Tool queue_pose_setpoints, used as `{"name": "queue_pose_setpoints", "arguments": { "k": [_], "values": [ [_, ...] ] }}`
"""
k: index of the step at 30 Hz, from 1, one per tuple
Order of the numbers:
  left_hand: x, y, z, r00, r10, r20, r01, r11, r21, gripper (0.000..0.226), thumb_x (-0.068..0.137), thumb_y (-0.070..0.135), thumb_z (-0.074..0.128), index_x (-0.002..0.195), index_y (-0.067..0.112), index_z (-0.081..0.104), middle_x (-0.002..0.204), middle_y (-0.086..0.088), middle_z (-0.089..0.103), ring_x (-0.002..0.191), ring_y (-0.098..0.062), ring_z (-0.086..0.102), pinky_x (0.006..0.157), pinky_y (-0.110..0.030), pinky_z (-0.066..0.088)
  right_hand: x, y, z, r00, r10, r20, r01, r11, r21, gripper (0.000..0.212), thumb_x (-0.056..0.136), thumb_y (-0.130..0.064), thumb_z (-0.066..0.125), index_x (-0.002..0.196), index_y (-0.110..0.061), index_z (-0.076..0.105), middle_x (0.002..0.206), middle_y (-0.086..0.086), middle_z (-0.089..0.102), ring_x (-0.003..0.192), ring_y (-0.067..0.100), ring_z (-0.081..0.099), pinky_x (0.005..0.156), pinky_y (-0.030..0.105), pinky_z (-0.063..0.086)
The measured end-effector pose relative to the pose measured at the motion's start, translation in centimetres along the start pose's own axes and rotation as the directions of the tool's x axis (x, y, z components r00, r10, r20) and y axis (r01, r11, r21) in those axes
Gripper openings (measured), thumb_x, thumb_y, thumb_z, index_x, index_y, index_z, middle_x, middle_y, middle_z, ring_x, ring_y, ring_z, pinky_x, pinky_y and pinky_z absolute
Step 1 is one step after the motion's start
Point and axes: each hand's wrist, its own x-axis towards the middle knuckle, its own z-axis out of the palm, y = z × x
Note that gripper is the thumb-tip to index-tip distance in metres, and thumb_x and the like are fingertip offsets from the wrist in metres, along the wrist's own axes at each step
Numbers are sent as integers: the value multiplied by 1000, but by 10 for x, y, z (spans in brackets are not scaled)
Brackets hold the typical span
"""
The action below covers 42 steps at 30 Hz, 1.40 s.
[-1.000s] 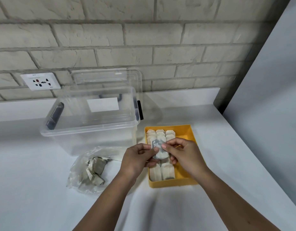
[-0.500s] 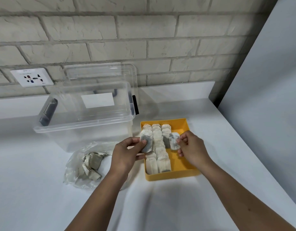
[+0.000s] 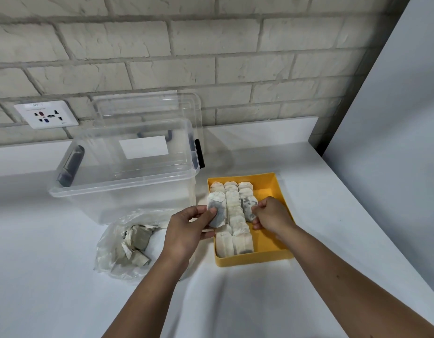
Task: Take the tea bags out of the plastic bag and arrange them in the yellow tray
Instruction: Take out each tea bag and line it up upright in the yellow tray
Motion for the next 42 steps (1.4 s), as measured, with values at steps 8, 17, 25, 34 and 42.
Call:
{"name": "queue_pose_setpoints", "arguments": {
  "k": [8,17,25,34,42],
  "values": [
    [0,-1,8,997,0,75,-4,999,44,16,93,20,67,98,7,75,101,-17,74,85,-29,75,79,-41,61,-37,-19,-19,962,-271,17,272,960,-74,35,93,-38,61,122,-19,60,108,-2,63,77,15,64,73,33,55],
    [-4,0,20,993,35,111,-50,990,131,17,92,20,69,101,8,75,101,-15,74,67,-12,69,72,-31,60,-66,-23,-14,959,-278,59,254,931,263,10,92,-19,65,99,-13,68,57,1,59,44,11,51,54,23,48],
    [2,-2,9,997,74,16,-76,989,124,9,92,19,69,97,13,72,90,-10,72,67,-11,71,60,-25,56,-33,-8,-39,915,-383,-124,349,909,-229,12,97,-23,56,95,-12,61,70,-3,64,45,1,59,50,10,45],
    [2,-5,5,996,85,-6,-84,986,141,6,92,20,68,92,16,73,87,-4,70,71,-9,70,59,-22,55,-13,7,-9,975,-220,14,216,941,-261,8,100,-23,50,95,-17,51,74,6,68,58,20,66,65,30,56],
    [3,-3,2,998,62,-11,-59,986,153,12,91,21,69,97,10,71,88,-12,72,66,-8,67,57,-22,54,-3,6,-3,993,-117,26,120,982,-144,21,99,-21,53,115,-8,54,76,6,69,51,10,63,45,13,44]
  ]
}}
